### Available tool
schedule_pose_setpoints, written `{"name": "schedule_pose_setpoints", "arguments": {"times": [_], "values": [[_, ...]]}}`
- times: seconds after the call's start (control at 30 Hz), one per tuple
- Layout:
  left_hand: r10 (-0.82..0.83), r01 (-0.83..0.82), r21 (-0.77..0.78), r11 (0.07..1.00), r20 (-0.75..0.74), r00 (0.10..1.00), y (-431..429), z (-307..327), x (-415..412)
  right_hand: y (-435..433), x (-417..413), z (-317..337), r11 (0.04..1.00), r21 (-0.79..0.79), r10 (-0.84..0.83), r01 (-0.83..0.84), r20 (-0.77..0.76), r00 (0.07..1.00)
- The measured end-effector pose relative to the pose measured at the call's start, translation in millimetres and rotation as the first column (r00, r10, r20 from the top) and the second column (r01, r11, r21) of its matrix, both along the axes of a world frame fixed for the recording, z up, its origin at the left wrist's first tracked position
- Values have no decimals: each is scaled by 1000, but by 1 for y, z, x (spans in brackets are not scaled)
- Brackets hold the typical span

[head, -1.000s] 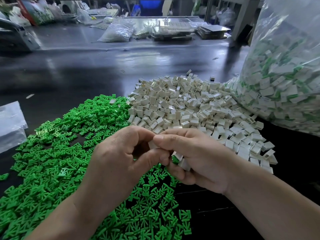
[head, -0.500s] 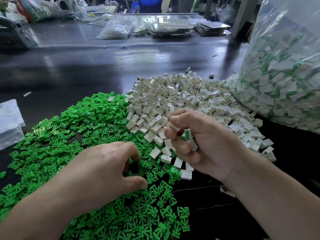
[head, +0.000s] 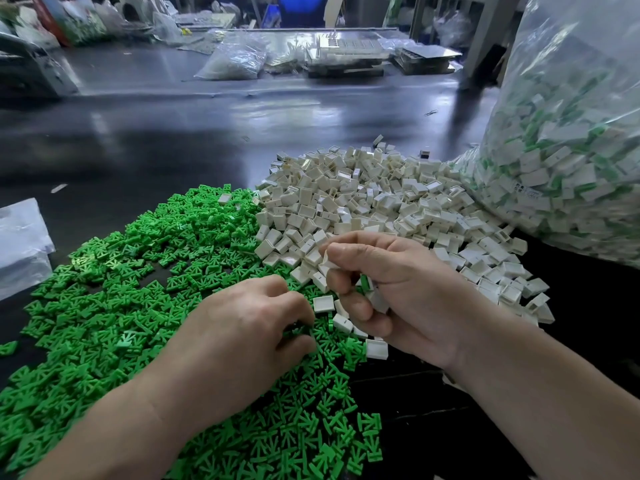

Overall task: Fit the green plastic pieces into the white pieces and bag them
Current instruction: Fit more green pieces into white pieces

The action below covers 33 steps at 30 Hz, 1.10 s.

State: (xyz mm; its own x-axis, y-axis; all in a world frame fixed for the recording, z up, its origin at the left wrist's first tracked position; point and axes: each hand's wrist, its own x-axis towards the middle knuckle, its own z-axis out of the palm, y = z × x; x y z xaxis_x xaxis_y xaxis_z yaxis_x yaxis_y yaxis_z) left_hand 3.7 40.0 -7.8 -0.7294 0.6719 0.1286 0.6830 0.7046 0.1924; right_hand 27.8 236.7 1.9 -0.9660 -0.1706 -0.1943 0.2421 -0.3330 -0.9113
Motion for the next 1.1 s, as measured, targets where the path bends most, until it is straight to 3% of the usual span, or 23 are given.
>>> {"name": "schedule_pose_setpoints", "arguments": {"times": [0.4,0.5,0.6,0.7,0.8,0.97,1.1], "values": [[-70,76,72,995,-80,994,6,-6,1,2,-1,-2,1000,5,5,-5,1,1000],[30,-26,192,981,-21,999,5,-7,-1,2,-1,-3,999,35,-7,7,-5,1000],[148,-251,457,853,251,957,1,-5,-4,0,-2,-5,988,152,-37,42,-38,999],[19,-362,655,663,468,884,2,0,-4,-2,0,-6,970,244,8,10,-72,997],[-49,-379,733,565,489,871,3,3,-3,-4,3,-5,958,284,77,-49,-87,993],[-113,-372,740,559,513,851,3,-1,-2,-4,6,-2,956,286,105,-67,-120,987],[-153,-403,774,489,531,834,4,-1,-3,-5,5,-1,960,276,82,-42,-134,988]]}}
